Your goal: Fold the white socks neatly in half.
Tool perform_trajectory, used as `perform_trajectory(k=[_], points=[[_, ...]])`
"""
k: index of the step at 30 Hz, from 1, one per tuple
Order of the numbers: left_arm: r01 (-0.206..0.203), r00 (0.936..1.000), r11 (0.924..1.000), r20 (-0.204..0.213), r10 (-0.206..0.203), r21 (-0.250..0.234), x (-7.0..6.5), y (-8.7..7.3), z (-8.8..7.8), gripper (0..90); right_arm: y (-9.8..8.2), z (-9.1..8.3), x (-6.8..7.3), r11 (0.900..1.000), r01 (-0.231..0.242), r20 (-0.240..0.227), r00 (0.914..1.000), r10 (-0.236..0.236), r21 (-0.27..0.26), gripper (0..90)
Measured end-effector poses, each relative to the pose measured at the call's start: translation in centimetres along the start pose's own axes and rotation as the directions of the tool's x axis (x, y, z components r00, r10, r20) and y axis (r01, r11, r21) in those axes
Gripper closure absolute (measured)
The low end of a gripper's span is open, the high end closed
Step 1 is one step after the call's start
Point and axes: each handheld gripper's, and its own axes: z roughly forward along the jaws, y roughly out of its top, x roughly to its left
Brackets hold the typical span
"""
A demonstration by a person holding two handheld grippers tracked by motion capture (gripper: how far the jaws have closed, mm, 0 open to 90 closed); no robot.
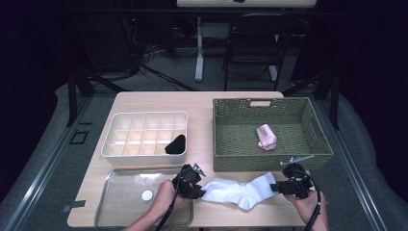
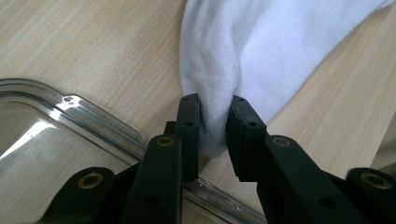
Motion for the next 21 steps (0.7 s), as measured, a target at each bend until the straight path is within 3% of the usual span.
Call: perform_trajectory(k=[3,14,21], points=[[0.001,1.0000,1.0000,0.001,-0.001,-0.001,0.0,0.0,0.0,76.2,0.0,-0.2,0.2,0.999,-0.010,-0.023,0.9997,0.009,-0.031,76.2],[0.021,0.9997,0.9997,0.015,-0.021,-0.010,0.1,-0.1,0.0,76.2,0.1,-0.7,0.6,0.998,-0.009,-0.110,0.9940,0.002,-0.064,76.2],[0.027,0.9995,0.9995,0.019,-0.027,-0.017,0.0,-0.1,0.0,76.2,0.3,-0.9,1.5,0.997,0.023,-0.115,0.9929,-0.032,-0.074,76.0]])
